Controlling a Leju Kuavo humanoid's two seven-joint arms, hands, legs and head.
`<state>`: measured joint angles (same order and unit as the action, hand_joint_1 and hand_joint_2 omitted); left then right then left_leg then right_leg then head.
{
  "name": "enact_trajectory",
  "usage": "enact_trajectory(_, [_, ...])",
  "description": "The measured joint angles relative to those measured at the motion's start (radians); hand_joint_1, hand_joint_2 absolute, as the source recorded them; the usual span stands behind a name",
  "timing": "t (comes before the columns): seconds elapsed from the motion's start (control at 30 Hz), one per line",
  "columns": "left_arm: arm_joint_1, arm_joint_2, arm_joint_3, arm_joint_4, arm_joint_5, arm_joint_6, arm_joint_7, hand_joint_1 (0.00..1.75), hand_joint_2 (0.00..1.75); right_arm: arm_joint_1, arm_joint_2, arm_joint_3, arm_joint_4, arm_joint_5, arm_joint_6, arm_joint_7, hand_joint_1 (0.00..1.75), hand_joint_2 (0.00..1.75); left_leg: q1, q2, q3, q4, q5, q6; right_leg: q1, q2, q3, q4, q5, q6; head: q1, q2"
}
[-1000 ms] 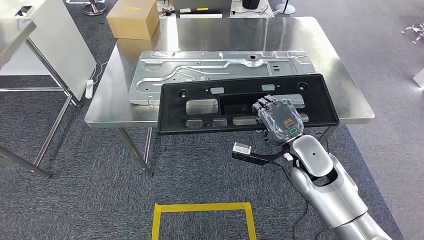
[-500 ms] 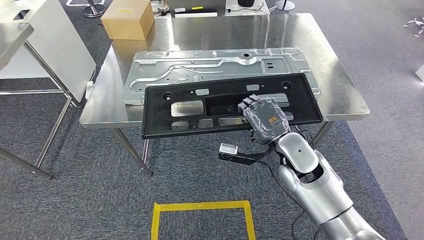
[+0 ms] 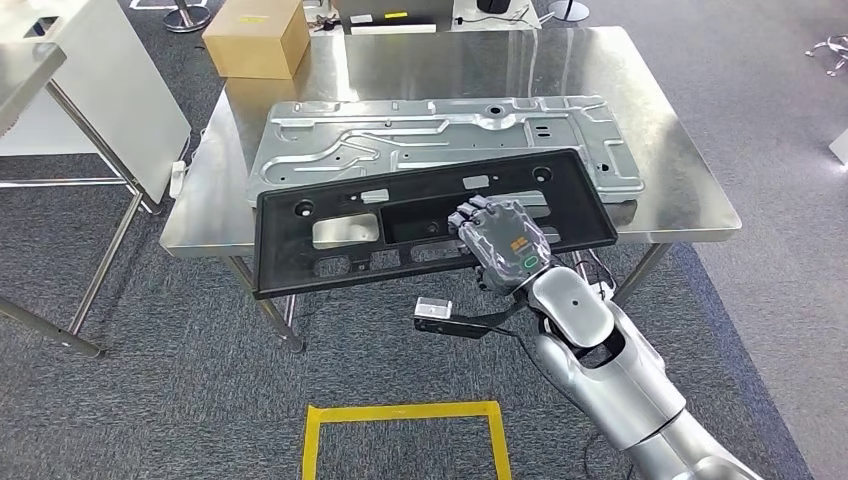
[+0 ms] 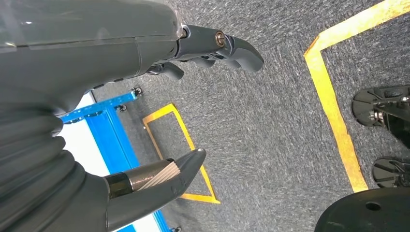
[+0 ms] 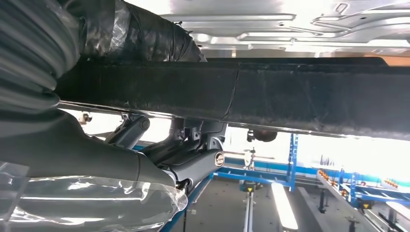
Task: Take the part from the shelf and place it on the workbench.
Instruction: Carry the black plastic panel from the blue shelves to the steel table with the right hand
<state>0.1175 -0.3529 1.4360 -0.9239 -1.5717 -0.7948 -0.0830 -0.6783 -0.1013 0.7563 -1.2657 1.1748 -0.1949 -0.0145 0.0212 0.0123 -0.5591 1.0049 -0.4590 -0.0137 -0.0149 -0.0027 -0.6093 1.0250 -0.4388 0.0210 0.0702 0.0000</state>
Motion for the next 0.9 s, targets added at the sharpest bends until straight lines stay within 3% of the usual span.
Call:
enact_trajectory(0.13, [0.001, 0.000, -0.002, 0.000, 0.000, 0.000, -0.001, 0.00, 1.75, -0.001, 0.004, 0.010, 0.000, 0.000, 0.003, 0.000, 1.75, 1.75, -0.001, 0.000, -0.002, 0.003, -0.002, 0.003, -0.003, -0.001, 0.001, -0.003, 0.002, 0.003, 0.000, 0.000])
enact_trajectory(0.2, [0.001, 0.001, -0.002, -0.001, 0.000, 0.000, -0.002, 0.00, 1.75, -0.003, 0.006, 0.015, 0.000, -0.001, 0.004, 0.000, 1.75, 1.75, -0.002, 0.001, -0.002, -0.002, -0.002, 0.016, -0.007, -0.001, 0.006, -0.013, 0.006, 0.009, -0.001, 0.000])
enact_trajectory(0.27, [0.002, -0.001, -0.002, -0.002, 0.000, 0.001, -0.003, 0.00, 1.75, -0.005, 0.010, 0.017, 0.000, -0.002, 0.004, 0.000, 1.75, 1.75, 0.005, 0.004, 0.020, -0.038, 0.012, 0.030, -0.006, -0.002, 0.011, -0.015, 0.004, 0.015, 0.000, 0.000])
enact_trajectory(0.3, [0.002, -0.002, -0.003, -0.002, 0.000, 0.001, -0.004, 0.00, 1.75, -0.007, 0.010, 0.018, 0.001, -0.003, 0.004, 0.000, 1.75, 1.75, 0.010, 0.006, 0.034, -0.058, 0.022, 0.034, -0.004, -0.001, 0.004, 0.007, -0.009, 0.017, 0.001, 0.000])
enact_trajectory(0.37, [0.002, -0.003, -0.003, -0.002, 0.000, 0.003, -0.004, 0.00, 1.75, -0.010, 0.010, 0.019, 0.003, -0.005, 0.004, 0.000, 1.75, 1.75, 0.014, 0.009, 0.048, -0.077, 0.029, 0.035, -0.006, 0.001, -0.046, 0.110, -0.061, 0.023, 0.003, 0.000])
enact_trajectory(0.43, [0.003, -0.003, -0.003, -0.002, 0.000, 0.004, -0.004, 0.00, 1.75, -0.008, 0.010, 0.021, 0.008, -0.006, 0.005, 0.001, 1.75, 1.75, 0.018, 0.009, 0.049, -0.072, 0.023, 0.030, -0.014, 0.002, -0.104, 0.218, -0.098, 0.033, 0.003, 0.000])
enact_trajectory(0.47, [0.003, -0.004, -0.003, -0.002, 0.000, 0.004, -0.005, 0.00, 1.75, -0.006, 0.009, 0.021, 0.010, -0.006, 0.005, 0.001, 1.75, 1.75, 0.021, 0.009, 0.050, -0.066, 0.017, 0.024, -0.020, 0.002, -0.114, 0.229, -0.090, 0.040, 0.003, 0.000])
enact_trajectory(0.5, [0.003, -0.004, -0.003, -0.002, 0.000, 0.004, -0.005, 0.00, 1.75, -0.004, 0.009, 0.021, 0.012, -0.006, 0.006, 0.001, 1.75, 1.75, 0.027, 0.008, 0.051, -0.058, 0.009, 0.017, -0.025, 0.001, -0.103, 0.201, -0.064, 0.047, 0.003, 0.000])
enact_trajectory(0.57, [0.004, -0.003, -0.003, -0.003, 0.000, 0.006, -0.006, 0.00, 1.75, -0.004, 0.008, 0.021, 0.015, -0.006, 0.006, 0.001, 1.75, 1.75, 0.037, 0.007, 0.050, -0.034, -0.013, -0.004, -0.035, -0.004, -0.049, 0.085, -0.006, 0.062, 0.005, 0.000])
enact_trajectory(0.6, [0.003, -0.002, -0.003, -0.003, 0.000, 0.006, -0.006, 0.00, 1.75, -0.004, 0.008, 0.021, 0.015, -0.006, 0.006, 0.001, 1.75, 1.75, 0.038, 0.007, 0.047, -0.021, -0.025, -0.015, -0.036, -0.003, -0.028, 0.043, 0.005, 0.058, 0.006, 0.000])
enact_trajectory(0.67, [0.002, 0.000, -0.004, -0.004, 0.000, 0.008, -0.006, 0.00, 1.75, -0.002, 0.008, 0.022, 0.017, -0.006, 0.005, 0.001, 1.75, 1.75, 0.035, 0.006, 0.042, -0.007, -0.039, -0.032, -0.032, 0.003, -0.018, 0.027, -0.010, 0.034, 0.004, 0.000])
enact_trajectory(0.7, [0.002, -0.001, -0.004, -0.004, 0.000, 0.008, -0.006, 0.00, 1.75, -0.001, 0.008, 0.022, 0.017, -0.006, 0.005, 0.001, 1.75, 1.75, 0.035, 0.006, 0.046, -0.006, -0.042, -0.036, -0.030, 0.006, -0.020, 0.030, -0.014, 0.017, 0.002, 0.000])
enact_trajectory(0.77, [0.002, -0.001, -0.004, -0.004, 0.000, 0.008, -0.006, 0.00, 1.75, -0.002, 0.007, 0.022, 0.017, -0.006, 0.005, 0.001, 1.75, 1.75, 0.039, 0.006, 0.051, 0.001, -0.054, -0.041, -0.028, 0.008, -0.015, 0.034, -0.023, -0.003, -0.001, 0.000])
enact_trajectory(0.8, [0.001, -0.001, -0.004, -0.004, 0.000, 0.008, -0.006, 0.00, 1.75, -0.003, 0.007, 0.022, 0.016, -0.006, 0.005, 0.002, 1.75, 1.75, 0.040, 0.005, 0.041, 0.031, -0.070, -0.040, -0.026, 0.009, -0.009, 0.033, -0.026, -0.011, -0.002, 0.000])
enact_trajectory(0.83, [0.001, -0.002, -0.004, -0.004, 0.000, 0.008, -0.006, 0.00, 1.75, -0.003, 0.007, 0.022, 0.016, -0.006, 0.005, 0.002, 1.75, 1.75, 0.038, 0.004, 0.015, 0.084, -0.094, -0.038, -0.023, 0.009, -0.003, 0.033, -0.031, -0.018, -0.003, 0.000])
enact_trajectory(0.9, [0.001, -0.002, -0.004, -0.004, 0.000, 0.009, -0.006, 0.00, 1.75, -0.003, 0.008, 0.022, 0.016, -0.006, 0.005, 0.002, 1.75, 1.75, 0.029, 0.000, -0.074, 0.238, -0.147, -0.027, -0.014, 0.009, 0.007, 0.032, -0.040, -0.030, -0.006, 0.000])
